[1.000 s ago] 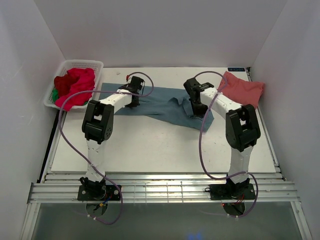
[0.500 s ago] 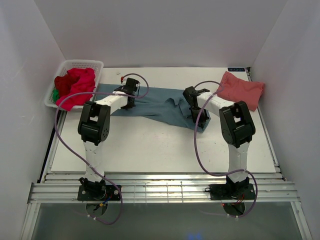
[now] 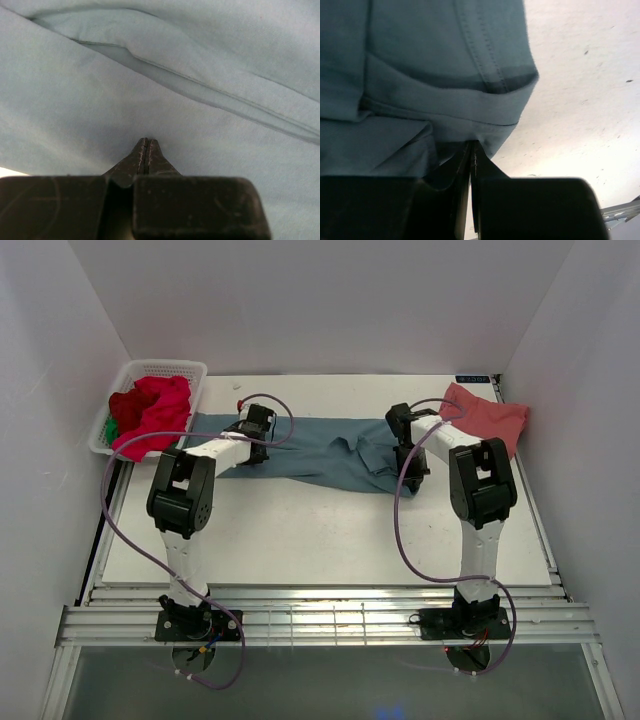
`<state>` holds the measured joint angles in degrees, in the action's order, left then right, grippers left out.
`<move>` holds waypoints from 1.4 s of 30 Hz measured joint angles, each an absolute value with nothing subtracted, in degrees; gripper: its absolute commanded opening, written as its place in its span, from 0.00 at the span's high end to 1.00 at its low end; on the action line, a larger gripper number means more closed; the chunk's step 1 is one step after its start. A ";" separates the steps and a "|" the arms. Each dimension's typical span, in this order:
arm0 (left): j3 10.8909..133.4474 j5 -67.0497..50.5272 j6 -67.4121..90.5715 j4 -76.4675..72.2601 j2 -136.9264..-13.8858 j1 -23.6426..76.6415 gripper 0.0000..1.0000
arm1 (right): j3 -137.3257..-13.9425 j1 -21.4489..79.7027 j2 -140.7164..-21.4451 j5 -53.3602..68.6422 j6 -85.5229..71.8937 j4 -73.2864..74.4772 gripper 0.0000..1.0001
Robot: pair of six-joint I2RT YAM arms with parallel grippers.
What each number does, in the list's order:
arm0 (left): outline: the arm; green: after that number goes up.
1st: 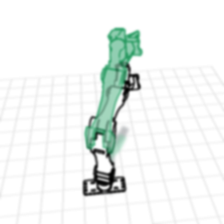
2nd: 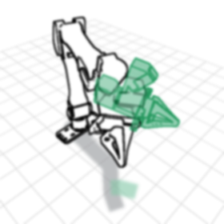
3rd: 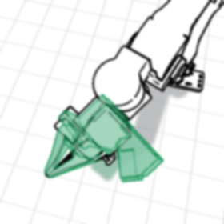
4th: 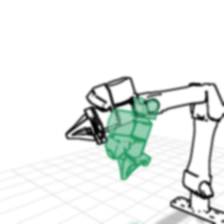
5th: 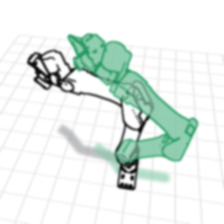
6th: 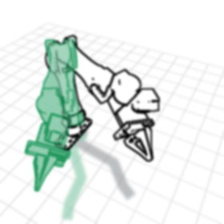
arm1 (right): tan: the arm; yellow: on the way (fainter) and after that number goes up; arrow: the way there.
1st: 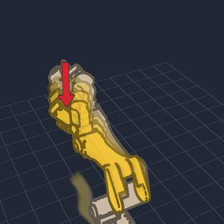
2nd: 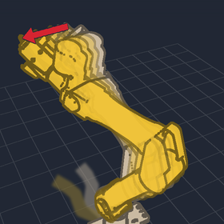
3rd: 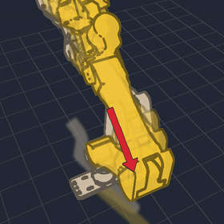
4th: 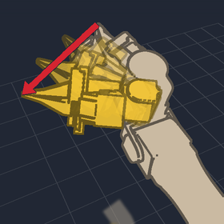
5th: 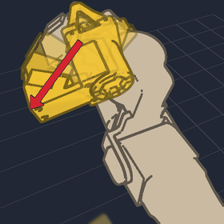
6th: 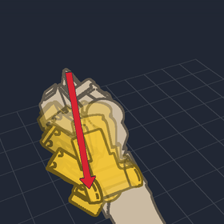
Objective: Fold and stack the t-shirts
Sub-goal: Fold the other side of the tshirt into a rectangle
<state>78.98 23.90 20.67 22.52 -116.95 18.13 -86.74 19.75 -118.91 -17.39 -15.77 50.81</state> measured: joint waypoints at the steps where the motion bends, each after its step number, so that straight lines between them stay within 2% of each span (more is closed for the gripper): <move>1: 78.06 23.62 20.82 22.44 -116.22 18.15 1.00 | -87.26 18.94 -119.20 -16.99 -15.57 51.05 0.92; 14: 72.64 19.35 21.12 24.62 -111.31 21.69 1.00 | -96.99 10.87 -125.38 -16.75 -11.35 54.37 0.92; 25: 72.47 16.14 22.96 26.50 -110.52 25.80 1.00 | -100.51 8.21 -127.90 -23.31 -8.12 54.33 0.92; 27: 72.77 16.25 22.98 26.70 -110.52 26.11 1.00 | -100.51 7.94 -127.74 -23.46 -7.25 53.82 0.89; 28: 73.25 16.03 23.00 27.09 -110.67 26.11 1.00 | -100.42 7.88 -127.59 -23.49 -6.85 53.34 0.83; 34: 78.50 17.61 22.74 29.85 -112.09 26.11 1.00 | -97.86 8.64 -122.65 -22.85 -2.90 46.89 0.64; 42: 81.56 19.42 21.71 29.93 -110.87 26.20 1.00 | -95.29 14.72 -109.86 -12.47 -1.65 41.74 0.57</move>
